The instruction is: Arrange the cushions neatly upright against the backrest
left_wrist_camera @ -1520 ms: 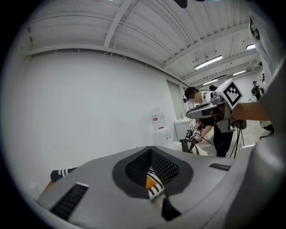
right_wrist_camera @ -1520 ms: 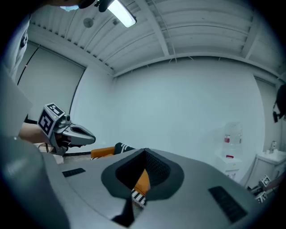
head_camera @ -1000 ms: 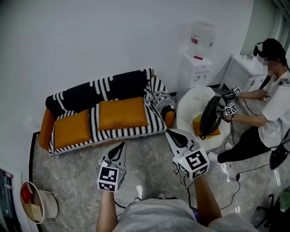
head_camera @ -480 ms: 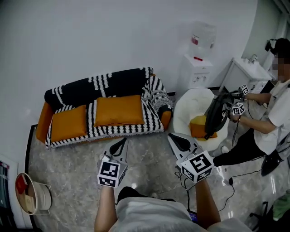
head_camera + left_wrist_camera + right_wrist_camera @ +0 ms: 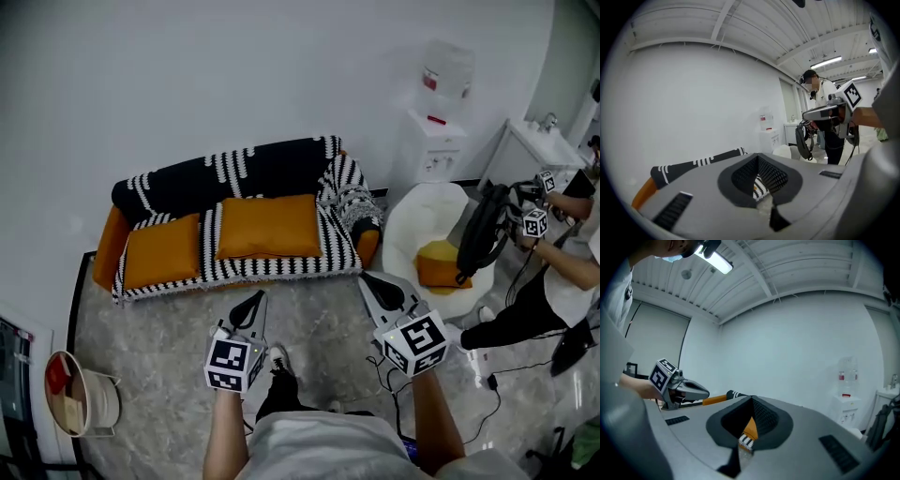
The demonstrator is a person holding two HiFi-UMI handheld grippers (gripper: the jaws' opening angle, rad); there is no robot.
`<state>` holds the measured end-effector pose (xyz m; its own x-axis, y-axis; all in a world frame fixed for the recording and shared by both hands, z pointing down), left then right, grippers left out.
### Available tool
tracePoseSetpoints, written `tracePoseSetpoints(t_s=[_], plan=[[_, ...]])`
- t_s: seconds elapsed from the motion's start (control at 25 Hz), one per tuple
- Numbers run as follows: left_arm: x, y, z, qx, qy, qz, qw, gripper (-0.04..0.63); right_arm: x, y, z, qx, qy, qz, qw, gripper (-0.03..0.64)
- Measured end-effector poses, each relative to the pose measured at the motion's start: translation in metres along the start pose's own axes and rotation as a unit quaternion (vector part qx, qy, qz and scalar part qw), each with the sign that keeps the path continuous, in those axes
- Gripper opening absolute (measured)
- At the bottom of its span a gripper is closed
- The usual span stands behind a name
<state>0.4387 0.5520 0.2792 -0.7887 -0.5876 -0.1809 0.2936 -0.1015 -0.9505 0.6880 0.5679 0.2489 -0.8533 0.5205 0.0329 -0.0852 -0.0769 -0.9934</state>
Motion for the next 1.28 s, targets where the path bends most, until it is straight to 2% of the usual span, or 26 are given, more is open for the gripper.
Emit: tracePoseSetpoints(t_s=[0.12,0.2,0.32,0.48,0.72,0.88,1.04,1.28], plan=[[0.026,-0.009,0.01,0.004,0.008,-0.006,0.9999,0.017,0.002,0.002,0.026,-0.016,0.027,0.04,0.999,-0.006],[0.05,-0.014,0.019,0.005,0.013,-0.011,0.9998,0.017,0.004,0.004,0.049,-0.017,0.038,0.037,0.998,-0.006],[0.089,-0.016,0.035,0.008,0.02,-0.011,0.9997,0.017,0.0,0.014,0.087,-0.015,0.022,0.009,1.0,-0.006],[0.144,-0.019,0.058,0.008,0.031,-0.003,0.9995,0.018,-0.007,0.024,0.146,-0.034,0.009,0.03,0.999,-0.006],[0.218,-0.031,0.087,0.022,0.031,-0.012,0.9992,0.017,-0.001,0.026,0.223,-0.008,0.032,0.004,0.999,-0.006],[0.258,-0.044,0.111,0.037,0.024,-0.019,0.9988,0.017,-0.006,0.024,0.265,0.001,0.019,0.002,1.0,-0.006],[0.292,-0.058,0.133,0.054,0.01,-0.021,0.9983,0.017,-0.015,0.015,0.304,0.019,0.001,0.023,1.0,-0.006],[0.339,-0.08,0.161,0.069,0.001,-0.032,0.9971,0.018,-0.028,-0.012,0.358,0.07,-0.03,0.046,0.996,-0.006]])
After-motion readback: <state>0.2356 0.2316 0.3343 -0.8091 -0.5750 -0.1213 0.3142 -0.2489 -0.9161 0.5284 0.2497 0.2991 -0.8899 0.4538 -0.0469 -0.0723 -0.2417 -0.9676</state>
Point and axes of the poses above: the fingertips, and each gripper's own axes: z forward along the fingers, x to its left, y out of its top, the point moved 6 cm from there along -z, backward along the fingers, and after that the axes turned 1 degree about -y, right-handed, at the moved point
